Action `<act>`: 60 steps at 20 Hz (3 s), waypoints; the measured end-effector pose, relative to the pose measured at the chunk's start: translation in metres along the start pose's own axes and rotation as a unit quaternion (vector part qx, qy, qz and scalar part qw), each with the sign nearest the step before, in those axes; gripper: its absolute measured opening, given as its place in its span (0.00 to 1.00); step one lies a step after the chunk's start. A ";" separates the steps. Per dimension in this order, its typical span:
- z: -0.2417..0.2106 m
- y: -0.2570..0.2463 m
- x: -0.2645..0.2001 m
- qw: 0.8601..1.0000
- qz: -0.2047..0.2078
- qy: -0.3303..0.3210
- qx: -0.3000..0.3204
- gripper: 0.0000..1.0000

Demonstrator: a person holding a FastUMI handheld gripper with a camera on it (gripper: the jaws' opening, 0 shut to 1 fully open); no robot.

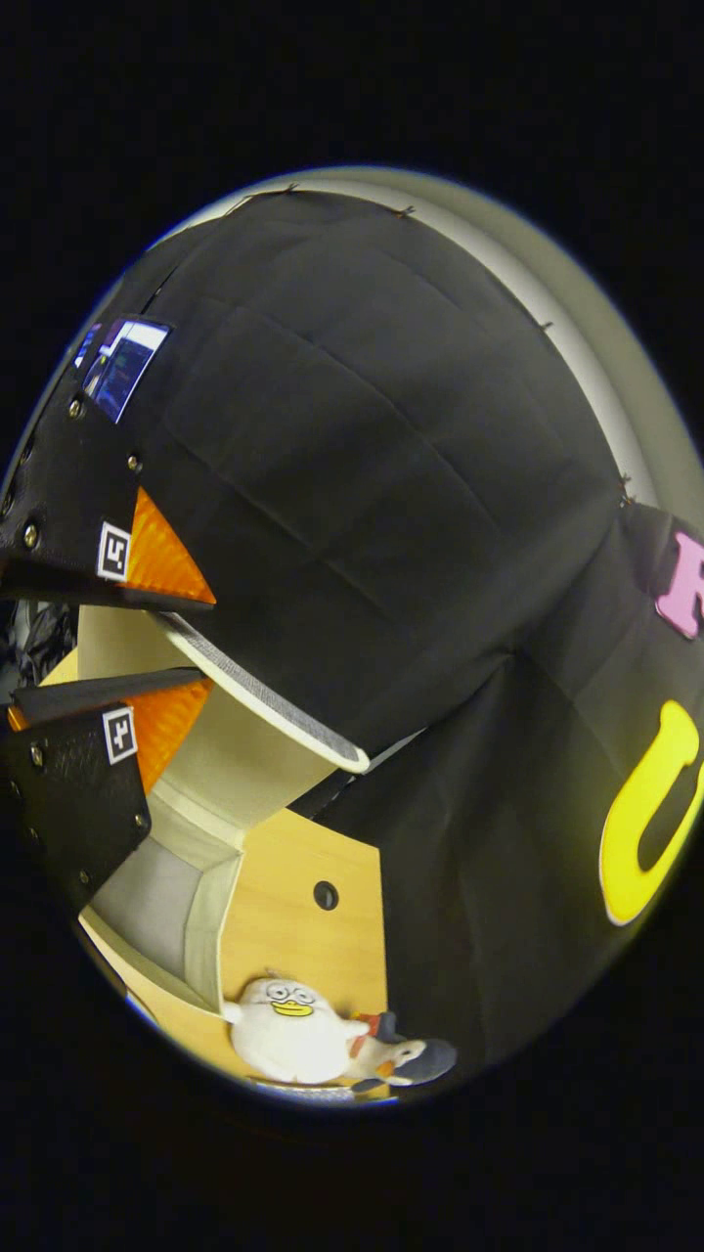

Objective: Open the storage box then place both shoes into the box .Put the left shoe in first, then the right shoe, with the right side of both shoes facing outward in a uniform manner.

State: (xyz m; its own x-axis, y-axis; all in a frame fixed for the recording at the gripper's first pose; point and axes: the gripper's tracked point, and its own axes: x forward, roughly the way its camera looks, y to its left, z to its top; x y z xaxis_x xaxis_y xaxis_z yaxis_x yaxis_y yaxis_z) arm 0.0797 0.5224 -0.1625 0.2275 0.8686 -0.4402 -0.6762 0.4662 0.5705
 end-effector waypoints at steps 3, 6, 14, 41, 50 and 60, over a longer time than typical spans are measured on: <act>-0.006 0.013 0.020 0.999 -0.007 0.017 -0.038 0.42; -0.003 0.038 0.041 0.999 0.003 0.021 -0.046 0.61; -0.001 0.021 0.006 0.997 -0.026 0.010 -0.074 0.97; -0.155 -0.250 -0.237 0.957 -0.275 0.078 0.052 0.97; -0.251 -0.306 -0.259 0.926 -0.312 0.198 0.080 0.97; -0.302 -0.343 -0.241 0.888 -0.344 0.296 0.078 0.94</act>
State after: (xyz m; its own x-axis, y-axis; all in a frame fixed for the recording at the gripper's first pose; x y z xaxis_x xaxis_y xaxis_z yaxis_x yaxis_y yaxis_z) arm 0.0453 0.1025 -0.4615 0.1094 0.1512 -0.9824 -0.4037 0.9100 0.0951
